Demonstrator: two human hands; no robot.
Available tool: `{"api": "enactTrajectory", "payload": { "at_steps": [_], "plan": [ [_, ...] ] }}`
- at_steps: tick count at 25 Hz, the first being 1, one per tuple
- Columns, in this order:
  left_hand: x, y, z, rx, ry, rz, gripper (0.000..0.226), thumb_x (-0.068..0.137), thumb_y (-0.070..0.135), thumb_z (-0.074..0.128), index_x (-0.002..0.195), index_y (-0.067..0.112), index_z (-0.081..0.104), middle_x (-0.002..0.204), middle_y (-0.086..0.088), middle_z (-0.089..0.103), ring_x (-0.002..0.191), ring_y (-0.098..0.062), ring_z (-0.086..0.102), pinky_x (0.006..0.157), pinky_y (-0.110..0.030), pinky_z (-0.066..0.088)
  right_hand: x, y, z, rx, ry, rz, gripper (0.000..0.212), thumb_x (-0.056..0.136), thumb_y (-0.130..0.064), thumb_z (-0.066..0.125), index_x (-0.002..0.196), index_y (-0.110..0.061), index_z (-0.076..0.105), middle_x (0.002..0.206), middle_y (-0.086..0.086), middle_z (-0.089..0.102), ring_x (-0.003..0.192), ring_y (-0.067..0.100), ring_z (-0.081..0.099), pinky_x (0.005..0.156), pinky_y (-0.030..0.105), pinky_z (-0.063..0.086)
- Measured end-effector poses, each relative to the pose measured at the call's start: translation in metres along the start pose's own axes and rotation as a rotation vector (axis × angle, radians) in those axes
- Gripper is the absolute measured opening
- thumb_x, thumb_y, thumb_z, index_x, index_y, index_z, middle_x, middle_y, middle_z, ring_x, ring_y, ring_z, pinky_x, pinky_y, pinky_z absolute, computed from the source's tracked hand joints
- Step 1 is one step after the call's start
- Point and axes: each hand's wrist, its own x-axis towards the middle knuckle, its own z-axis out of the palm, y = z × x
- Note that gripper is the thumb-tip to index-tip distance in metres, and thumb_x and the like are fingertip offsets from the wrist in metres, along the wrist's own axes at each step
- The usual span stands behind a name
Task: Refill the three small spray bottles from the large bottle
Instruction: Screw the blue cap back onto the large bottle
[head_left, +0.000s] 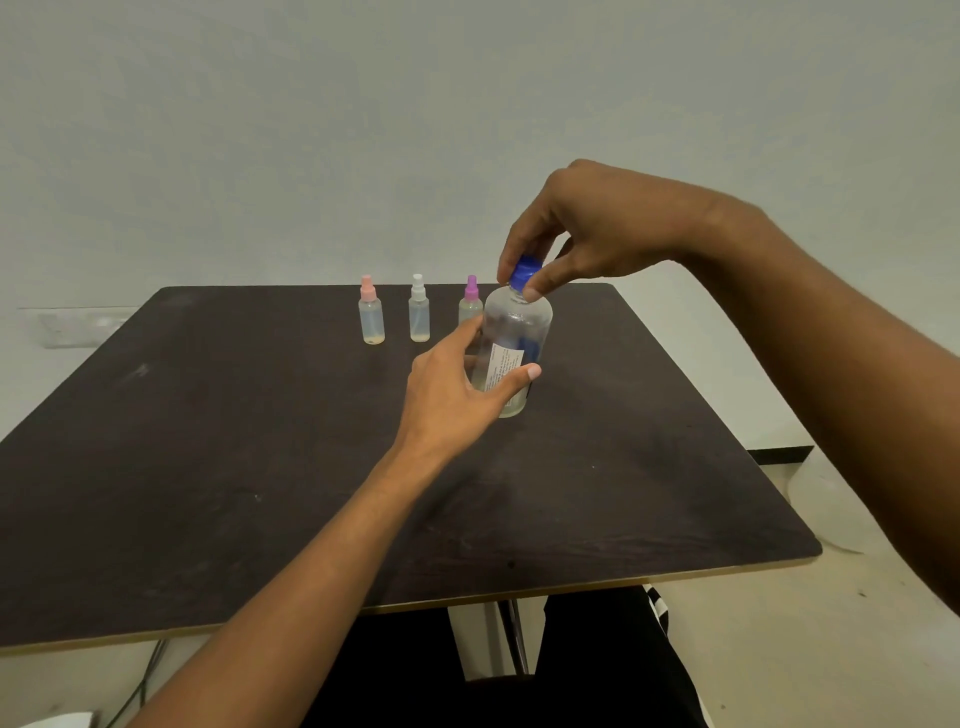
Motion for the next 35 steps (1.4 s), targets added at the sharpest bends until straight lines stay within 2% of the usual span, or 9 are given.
{"api": "enactTrajectory", "payload": {
  "at_steps": [5,9,13,16,22,25,28,31,35],
  "plan": [
    [-0.003,0.003,0.001,0.004,0.0,0.0,0.088,0.076,0.076,0.072,0.15,0.032,0.052,0.143,0.007,0.067,0.121,-0.018,0.069,0.093,-0.034,0.056,0.003,-0.006,0.01,-0.02,0.061,0.136,0.043,0.085,-0.065,0.072,0.081,-0.022,0.074,0.06,-0.014,0.07,0.054,0.0,0.07,0.059,0.015,0.048],
    [-0.003,0.003,0.001,0.003,-0.016,-0.007,0.086,0.079,0.07,0.076,0.151,0.031,0.052,0.145,0.006,0.066,0.124,-0.02,0.068,0.1,-0.044,0.057,-0.004,-0.005,0.011,0.024,0.171,0.094,0.062,0.081,-0.074,0.064,0.106,-0.02,0.078,0.091,-0.007,0.077,0.078,0.006,0.072,0.073,0.019,0.057],
    [-0.002,0.004,0.001,0.021,-0.014,-0.025,0.086,0.081,0.066,0.078,0.153,0.029,0.051,0.145,0.004,0.065,0.125,-0.021,0.067,0.101,-0.043,0.056,-0.014,0.001,-0.009,0.197,-0.018,-0.031,0.036,0.091,-0.037,0.077,0.126,-0.027,0.075,0.122,-0.013,0.075,0.109,-0.001,0.072,0.096,0.018,0.059],
    [-0.002,0.006,0.002,0.027,-0.016,-0.022,0.085,0.081,0.066,0.078,0.152,0.028,0.052,0.145,0.004,0.066,0.125,-0.022,0.068,0.1,-0.042,0.057,-0.013,0.006,-0.009,0.113,-0.019,-0.008,0.025,0.092,-0.027,0.079,0.117,-0.027,0.081,0.113,-0.01,0.079,0.103,0.003,0.074,0.097,0.023,0.059],
    [-0.005,0.006,0.002,0.018,-0.016,-0.027,0.084,0.08,0.067,0.078,0.15,0.028,0.054,0.143,0.004,0.067,0.122,-0.021,0.069,0.1,-0.042,0.058,-0.001,0.005,0.011,0.037,0.072,0.138,0.046,0.085,-0.062,0.072,0.099,-0.019,0.082,0.072,-0.016,0.073,0.061,-0.005,0.071,0.054,0.004,0.046],
    [-0.005,0.006,0.002,0.015,-0.015,-0.028,0.084,0.08,0.066,0.078,0.15,0.028,0.053,0.143,0.004,0.067,0.123,-0.021,0.068,0.101,-0.042,0.057,-0.002,0.005,0.012,0.049,0.139,0.132,0.067,0.08,-0.072,0.063,0.117,-0.019,0.08,0.098,-0.003,0.081,0.084,0.008,0.077,0.066,0.01,0.049],
    [-0.003,0.006,0.002,0.021,-0.021,-0.025,0.082,0.081,0.066,0.078,0.15,0.029,0.053,0.143,0.005,0.067,0.124,-0.02,0.068,0.1,-0.041,0.057,-0.009,0.008,-0.003,0.177,0.073,0.015,0.052,0.088,-0.055,0.072,0.131,-0.026,0.073,0.124,-0.011,0.075,0.107,0.002,0.073,0.08,0.009,0.057],
    [-0.001,0.006,0.003,0.039,-0.021,-0.032,0.084,0.08,0.068,0.078,0.15,0.029,0.053,0.144,0.005,0.066,0.124,-0.019,0.068,0.1,-0.041,0.057,-0.011,0.011,-0.008,0.09,-0.041,-0.026,0.029,0.093,-0.033,0.077,0.122,-0.028,0.078,0.115,-0.014,0.076,0.101,-0.004,0.072,0.087,0.008,0.056],
    [-0.003,0.006,0.004,0.033,-0.035,-0.023,0.084,0.079,0.068,0.078,0.15,0.029,0.054,0.143,0.006,0.067,0.119,-0.013,0.067,0.099,-0.039,0.058,-0.009,0.009,0.001,0.045,0.041,0.06,0.03,0.085,-0.051,0.08,0.102,-0.025,0.083,0.086,-0.016,0.079,0.078,-0.001,0.076,0.073,0.012,0.056]
  ]
}}
